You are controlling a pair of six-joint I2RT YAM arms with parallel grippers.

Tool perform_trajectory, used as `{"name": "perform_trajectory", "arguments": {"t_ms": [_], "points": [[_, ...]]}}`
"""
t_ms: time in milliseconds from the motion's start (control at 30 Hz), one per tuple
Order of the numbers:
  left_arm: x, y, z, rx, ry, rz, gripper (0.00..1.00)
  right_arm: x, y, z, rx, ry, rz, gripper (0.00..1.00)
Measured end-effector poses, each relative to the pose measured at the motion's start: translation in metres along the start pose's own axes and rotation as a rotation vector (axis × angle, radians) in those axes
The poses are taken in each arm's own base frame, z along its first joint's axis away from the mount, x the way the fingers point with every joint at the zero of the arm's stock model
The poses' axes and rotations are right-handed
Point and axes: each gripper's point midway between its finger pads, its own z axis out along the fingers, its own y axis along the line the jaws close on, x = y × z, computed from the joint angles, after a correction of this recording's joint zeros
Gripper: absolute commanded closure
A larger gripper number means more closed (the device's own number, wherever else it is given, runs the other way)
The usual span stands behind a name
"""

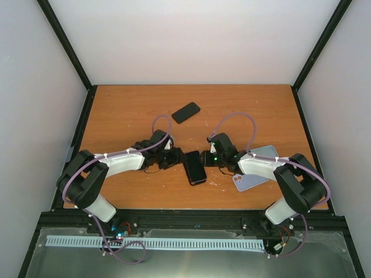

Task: Put the phone into the phone case

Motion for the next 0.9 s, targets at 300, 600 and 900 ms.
{"name": "perform_trajectory", "arguments": {"t_ms": [300,600,900], "points": [[-0.015,-0.005,0.013,-0.005,-0.022,0.073,0.41,0.014,-0.010,0.012,0.027,0.054,0.000,0.66],[-0.013,0.000,0.025,-0.007,0.001,0.075,0.52,0.016,-0.006,0.018,-0.004,0.072,-0.011,0.74],[-0.013,-0.008,0.030,0.026,0.019,0.091,0.56,0.014,0.005,0.017,-0.067,0.075,-0.018,0.76]]}}
